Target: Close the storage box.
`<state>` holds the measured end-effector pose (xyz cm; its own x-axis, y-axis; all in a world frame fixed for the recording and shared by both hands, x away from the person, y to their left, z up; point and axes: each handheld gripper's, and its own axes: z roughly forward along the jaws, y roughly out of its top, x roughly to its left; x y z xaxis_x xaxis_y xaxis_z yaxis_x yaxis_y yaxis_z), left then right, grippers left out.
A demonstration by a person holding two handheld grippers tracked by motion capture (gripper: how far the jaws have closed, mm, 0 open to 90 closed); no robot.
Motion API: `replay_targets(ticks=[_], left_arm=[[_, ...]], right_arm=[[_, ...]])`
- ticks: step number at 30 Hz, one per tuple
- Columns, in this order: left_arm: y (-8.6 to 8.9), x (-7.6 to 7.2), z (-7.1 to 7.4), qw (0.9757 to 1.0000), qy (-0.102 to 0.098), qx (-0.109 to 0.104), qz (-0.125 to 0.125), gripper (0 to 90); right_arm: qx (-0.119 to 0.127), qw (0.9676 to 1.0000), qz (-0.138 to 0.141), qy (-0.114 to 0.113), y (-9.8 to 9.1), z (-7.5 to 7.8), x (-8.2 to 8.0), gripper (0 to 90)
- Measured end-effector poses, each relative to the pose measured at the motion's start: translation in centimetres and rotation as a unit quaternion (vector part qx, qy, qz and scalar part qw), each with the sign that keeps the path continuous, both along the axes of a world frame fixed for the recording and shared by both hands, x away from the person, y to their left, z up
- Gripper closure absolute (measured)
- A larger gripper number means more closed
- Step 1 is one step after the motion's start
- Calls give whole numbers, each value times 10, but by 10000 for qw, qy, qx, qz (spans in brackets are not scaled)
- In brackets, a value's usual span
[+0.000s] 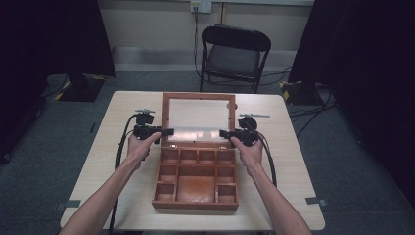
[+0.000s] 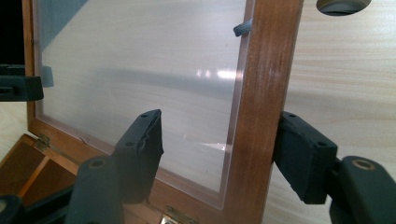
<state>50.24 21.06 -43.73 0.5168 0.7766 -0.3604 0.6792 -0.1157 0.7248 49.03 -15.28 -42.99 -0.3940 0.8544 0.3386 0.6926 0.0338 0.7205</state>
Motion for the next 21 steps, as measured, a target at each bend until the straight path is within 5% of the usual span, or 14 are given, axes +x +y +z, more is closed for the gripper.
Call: replay_targets(ticks=[9, 21], left_arm=[[4, -7, 9, 9997, -135, -187, -84, 523], [6, -18, 19, 9988, -353, -84, -326, 562]], right_arm=[[-5, 9999, 72, -135, -4, 10, -8, 422], [-104, 9993, 157, -313, -6, 19, -20, 465]])
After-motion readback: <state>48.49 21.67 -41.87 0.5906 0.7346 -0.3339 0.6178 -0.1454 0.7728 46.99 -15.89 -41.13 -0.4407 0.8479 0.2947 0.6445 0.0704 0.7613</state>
